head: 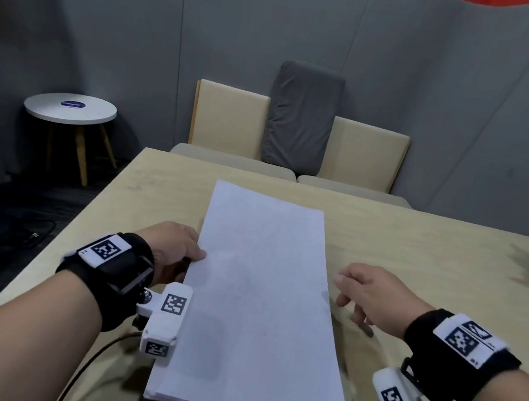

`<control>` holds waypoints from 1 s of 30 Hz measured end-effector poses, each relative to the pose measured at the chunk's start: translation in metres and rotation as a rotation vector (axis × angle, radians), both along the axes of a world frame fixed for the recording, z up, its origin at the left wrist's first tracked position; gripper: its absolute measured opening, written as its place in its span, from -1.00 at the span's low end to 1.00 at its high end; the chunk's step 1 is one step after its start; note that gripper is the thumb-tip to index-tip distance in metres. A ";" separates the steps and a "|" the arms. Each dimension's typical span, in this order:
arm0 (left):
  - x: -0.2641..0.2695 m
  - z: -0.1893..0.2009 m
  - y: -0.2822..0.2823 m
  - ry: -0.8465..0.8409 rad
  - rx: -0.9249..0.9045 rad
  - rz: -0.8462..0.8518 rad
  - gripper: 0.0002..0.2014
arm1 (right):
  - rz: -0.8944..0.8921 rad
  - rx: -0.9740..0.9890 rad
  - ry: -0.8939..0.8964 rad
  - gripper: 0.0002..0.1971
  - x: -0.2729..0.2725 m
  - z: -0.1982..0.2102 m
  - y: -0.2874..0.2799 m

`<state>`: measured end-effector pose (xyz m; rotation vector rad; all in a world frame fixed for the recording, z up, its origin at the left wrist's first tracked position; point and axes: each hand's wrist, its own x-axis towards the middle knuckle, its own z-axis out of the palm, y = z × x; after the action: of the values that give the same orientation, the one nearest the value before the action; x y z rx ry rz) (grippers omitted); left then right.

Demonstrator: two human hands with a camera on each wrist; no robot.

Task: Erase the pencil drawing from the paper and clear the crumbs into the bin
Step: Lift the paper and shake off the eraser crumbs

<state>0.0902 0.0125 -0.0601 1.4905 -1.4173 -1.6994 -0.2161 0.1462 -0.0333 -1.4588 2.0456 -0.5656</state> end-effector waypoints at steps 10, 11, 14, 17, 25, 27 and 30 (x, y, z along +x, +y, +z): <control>0.012 0.017 -0.007 0.066 -0.006 0.032 -0.83 | -0.101 0.002 -0.476 -0.78 0.029 0.001 -0.017; 0.011 0.017 -0.007 0.060 -0.012 0.036 -0.82 | -0.118 -0.015 -0.488 -0.79 0.029 0.000 -0.018; 0.013 0.019 -0.003 -0.017 -0.036 0.011 -0.74 | -0.142 -0.049 -0.506 -0.88 0.029 -0.004 -0.021; 0.016 0.021 0.002 -0.163 -0.083 -0.061 -0.76 | -0.171 -0.077 -0.516 -0.91 0.027 -0.006 -0.023; 0.011 0.028 0.007 -0.234 -0.181 -0.080 -0.84 | -0.174 -0.056 -0.508 -0.86 0.037 -0.001 -0.029; 0.009 0.032 0.007 -0.264 -0.218 -0.075 -0.82 | -0.155 -0.081 -0.463 -0.83 0.042 0.007 -0.031; 0.005 0.039 0.007 -0.312 -0.320 -0.064 -0.76 | -0.098 -0.181 -0.319 -0.87 0.050 0.022 -0.036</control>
<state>0.0950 0.0191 -0.0210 1.5844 -1.8166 -1.2343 -0.1656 0.1105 -0.0117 -1.2742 1.8575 -0.9790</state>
